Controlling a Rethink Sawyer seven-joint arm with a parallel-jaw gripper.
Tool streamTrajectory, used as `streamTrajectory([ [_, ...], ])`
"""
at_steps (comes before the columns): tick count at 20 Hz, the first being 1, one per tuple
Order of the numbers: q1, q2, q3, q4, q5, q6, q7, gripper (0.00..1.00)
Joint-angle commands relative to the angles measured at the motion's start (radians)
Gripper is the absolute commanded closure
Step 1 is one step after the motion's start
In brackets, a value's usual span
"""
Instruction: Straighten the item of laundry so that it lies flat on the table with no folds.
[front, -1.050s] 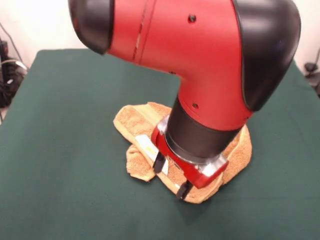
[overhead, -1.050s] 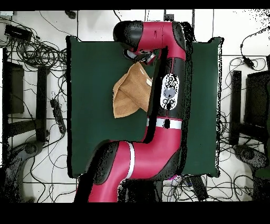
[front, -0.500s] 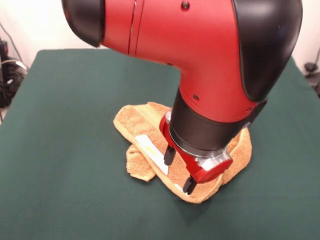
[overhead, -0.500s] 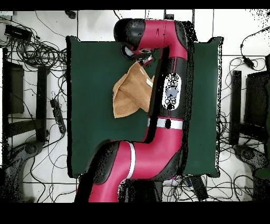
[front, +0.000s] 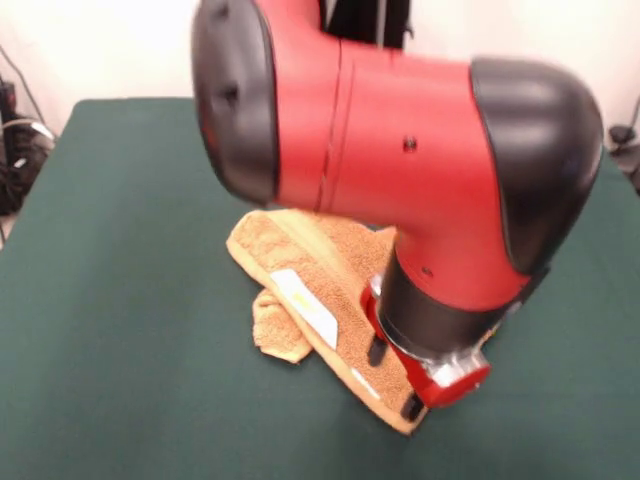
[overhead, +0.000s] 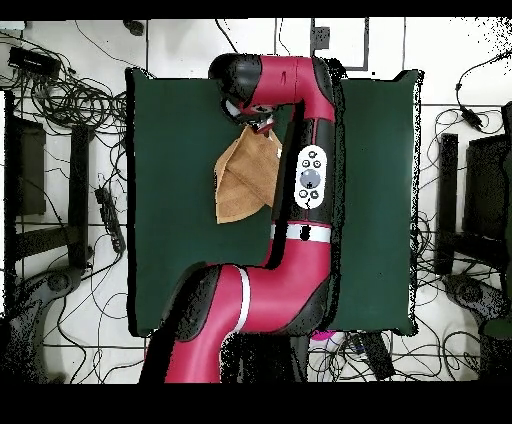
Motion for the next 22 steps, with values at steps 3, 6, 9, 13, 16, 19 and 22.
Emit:
streamTrajectory([
  [3, 0.033, 0.138, 0.219, 0.054, -0.073, -0.133, 0.357, 0.00],
  [6, 0.031, 0.146, 0.244, 0.042, -0.117, -0.101, 0.354, 0.00],
  [9, 0.027, 0.146, 0.271, 0.036, -0.156, -0.067, 0.354, 0.00],
  [13, 0.020, 0.130, 0.286, 0.046, -0.147, -0.082, 0.356, 0.00],
  [16, 0.012, 0.106, 0.300, 0.052, -0.138, -0.096, 0.344, 0.00],
  [19, 0.007, 0.064, 0.292, 0.059, -0.133, -0.038, 0.318, 0.00],
  [22, -0.001, 0.026, 0.274, 0.068, -0.114, -0.003, 0.281, 0.00],
])
